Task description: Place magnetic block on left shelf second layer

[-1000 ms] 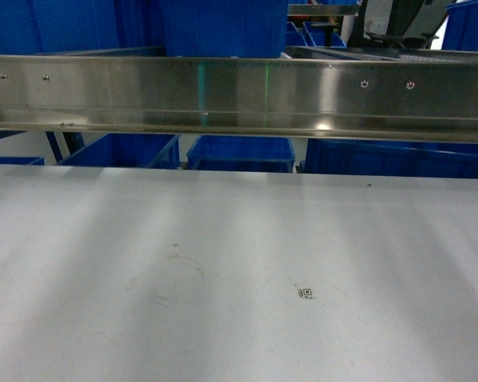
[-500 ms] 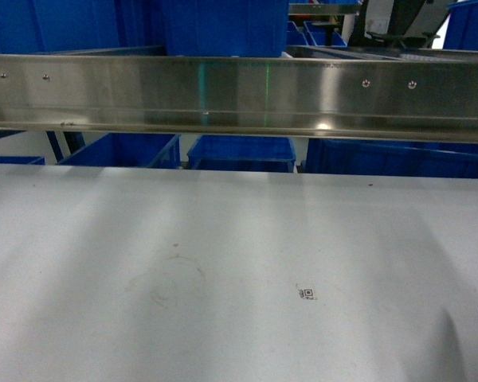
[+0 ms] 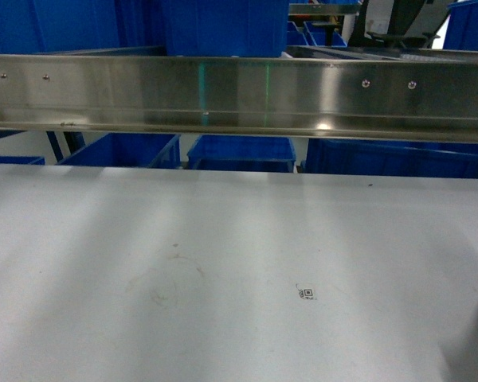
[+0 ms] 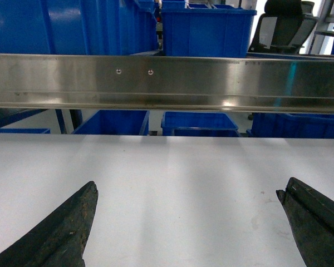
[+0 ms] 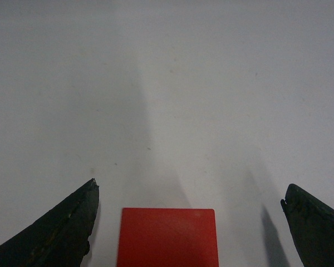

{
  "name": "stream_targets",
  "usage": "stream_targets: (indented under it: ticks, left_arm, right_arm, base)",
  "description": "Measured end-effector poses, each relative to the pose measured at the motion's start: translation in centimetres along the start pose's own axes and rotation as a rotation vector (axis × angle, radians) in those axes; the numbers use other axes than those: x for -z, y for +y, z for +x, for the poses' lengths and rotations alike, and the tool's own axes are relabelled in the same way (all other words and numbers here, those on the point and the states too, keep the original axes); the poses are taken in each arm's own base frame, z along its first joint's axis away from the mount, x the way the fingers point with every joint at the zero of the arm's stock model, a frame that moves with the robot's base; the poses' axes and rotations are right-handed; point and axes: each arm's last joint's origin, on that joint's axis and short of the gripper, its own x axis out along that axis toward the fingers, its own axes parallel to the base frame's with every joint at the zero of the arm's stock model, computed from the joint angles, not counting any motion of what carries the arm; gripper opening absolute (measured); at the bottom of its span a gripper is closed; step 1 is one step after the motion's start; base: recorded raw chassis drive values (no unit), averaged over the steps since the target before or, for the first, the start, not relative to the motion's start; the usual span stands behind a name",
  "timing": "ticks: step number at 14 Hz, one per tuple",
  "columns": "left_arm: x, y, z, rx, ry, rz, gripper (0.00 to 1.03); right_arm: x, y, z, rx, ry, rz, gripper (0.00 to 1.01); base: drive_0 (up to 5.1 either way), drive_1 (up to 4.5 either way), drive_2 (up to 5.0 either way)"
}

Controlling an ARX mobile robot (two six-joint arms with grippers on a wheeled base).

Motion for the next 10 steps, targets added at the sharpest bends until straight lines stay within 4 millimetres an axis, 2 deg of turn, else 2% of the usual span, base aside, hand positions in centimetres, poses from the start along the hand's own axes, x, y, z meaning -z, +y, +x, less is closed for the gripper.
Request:
stream_targets:
  ticks: [3, 5, 9, 10]
  left_arm:
    - [0.0, 0.0, 0.0, 0.0, 0.0, 0.0, 0.98]
    - [0.0, 0.0, 0.0, 0.0, 0.0, 0.0, 0.98]
    - [0.0, 0.0, 0.0, 0.0, 0.0, 0.0, 0.98]
    - [0.0, 0.0, 0.0, 0.0, 0.0, 0.0, 0.98]
  right_arm:
    - [1.0, -0.1, 1.0, 0.013, 0.031, 0.017, 0.98]
    - [0.9, 0.1, 1.4, -0.005, 0.036, 0.021, 0.8]
    - [1.1, 0.3, 1.4, -0.029, 0.03, 0.019, 0.36]
    - [0.8, 0.3, 1.0, -0.045, 0.041, 0.016, 0.34]
  base:
    - [0.0, 0.0, 0.0]
    - [0.0, 0.0, 0.0]
    - [0.0, 0.0, 0.0]
    - [0.0, 0.0, 0.0]
